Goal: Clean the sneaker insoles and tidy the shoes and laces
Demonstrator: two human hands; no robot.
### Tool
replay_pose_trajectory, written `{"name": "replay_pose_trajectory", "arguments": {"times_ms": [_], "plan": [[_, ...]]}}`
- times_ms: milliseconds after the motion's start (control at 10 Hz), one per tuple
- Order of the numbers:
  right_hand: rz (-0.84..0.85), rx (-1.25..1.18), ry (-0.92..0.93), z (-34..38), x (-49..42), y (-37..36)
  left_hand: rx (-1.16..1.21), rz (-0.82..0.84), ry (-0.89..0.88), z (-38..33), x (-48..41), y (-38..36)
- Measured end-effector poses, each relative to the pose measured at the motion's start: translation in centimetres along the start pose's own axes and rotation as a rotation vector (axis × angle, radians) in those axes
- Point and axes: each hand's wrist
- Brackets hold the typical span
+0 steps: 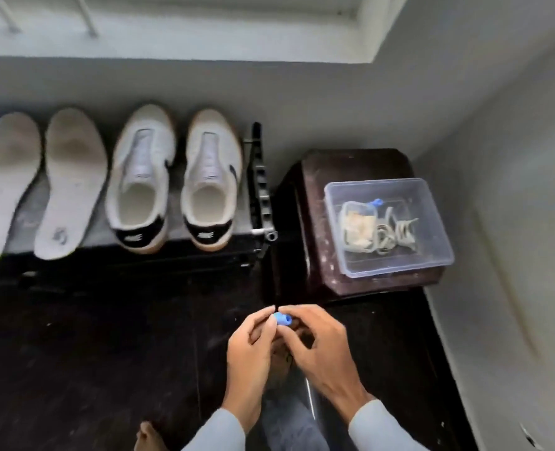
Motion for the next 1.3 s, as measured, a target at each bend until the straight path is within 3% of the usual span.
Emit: {"name": "replay_pose_trajectory", "arguments": {"times_ms": [200, 400, 600, 900, 1100, 1300], "plan": [[-0.325, 0.195, -0.06, -3.3, -2.5, 11.9, -0.031, 0.128, -0.039, -2.1, -4.6, -9.1], [-0.486, 0.347, -0.218, -8.9, -9.6, 21.9, -0.189, 0.181, -0.094, -3.4, -7.3, -12.6], [-0.362, 0.435, -0.311, -13.2, -16.0, 25.6, -0.428, 0.155, -0.129, -3.8, -8.6, -12.4], [-0.191, 0.485, -0.383, -16.5, -18.2, 24.8, -0.633, 0.103, -0.204, -5.3, -10.1, -11.9], [-0.133, 0.591, -0.406, -15.2, -18.1, 24.8, -0.91, 0.096, -0.317, -6.5, -10.3, -10.8], [-0.142, 0.722, -0.226, -8.8, -15.5, 21.3, -1.222, 0.076, -0.387, -8.0, -9.8, -9.1]]}}
Point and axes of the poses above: each hand's wrist, its own x-axis away from the middle knuckle, its own y-axis out of the back of the hand, z = x × y, and after that the axes turned 15 degrees about z, right-handed
